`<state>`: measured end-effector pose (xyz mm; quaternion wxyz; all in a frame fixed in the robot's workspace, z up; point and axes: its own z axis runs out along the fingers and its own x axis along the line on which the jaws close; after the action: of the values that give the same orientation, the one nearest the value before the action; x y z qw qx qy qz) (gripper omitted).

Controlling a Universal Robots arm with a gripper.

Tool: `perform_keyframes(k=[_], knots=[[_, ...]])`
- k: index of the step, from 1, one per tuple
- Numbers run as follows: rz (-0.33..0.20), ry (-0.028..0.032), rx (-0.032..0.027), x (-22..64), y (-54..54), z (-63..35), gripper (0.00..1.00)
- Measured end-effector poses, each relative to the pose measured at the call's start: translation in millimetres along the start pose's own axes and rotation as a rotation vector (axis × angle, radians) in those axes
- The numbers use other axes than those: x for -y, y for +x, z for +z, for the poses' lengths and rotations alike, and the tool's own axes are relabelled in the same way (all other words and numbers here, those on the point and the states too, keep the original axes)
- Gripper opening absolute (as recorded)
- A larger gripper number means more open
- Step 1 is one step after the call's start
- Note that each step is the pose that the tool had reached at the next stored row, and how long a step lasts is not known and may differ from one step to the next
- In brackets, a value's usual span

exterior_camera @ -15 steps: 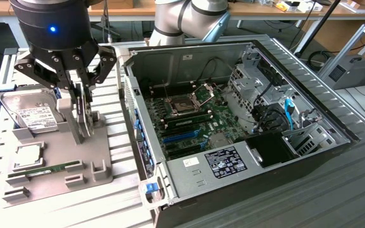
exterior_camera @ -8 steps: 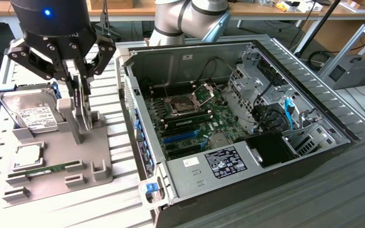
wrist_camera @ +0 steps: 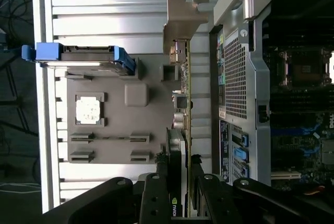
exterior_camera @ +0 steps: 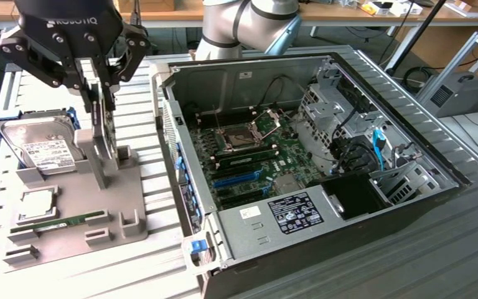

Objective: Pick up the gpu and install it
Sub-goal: 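Pick up the gpu and move the gpu toward the slot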

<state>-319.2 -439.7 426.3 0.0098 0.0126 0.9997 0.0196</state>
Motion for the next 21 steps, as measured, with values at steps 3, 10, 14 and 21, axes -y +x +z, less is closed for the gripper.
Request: perform_keyframes(k=[3, 10, 14, 21], knots=[[0.0, 0.0006, 0.0, -0.4, -0.2, -9.6, 0.27], [0.0, 0.0006, 0.0, -1.0, -0.4, -23.9, 0.27], [0.0, 0.0006, 0.0, -1.0, -0.5, -23.9, 0.27], [0.0, 0.0006, 0.0, -1.1, -6.6, -23.8, 0.27]])
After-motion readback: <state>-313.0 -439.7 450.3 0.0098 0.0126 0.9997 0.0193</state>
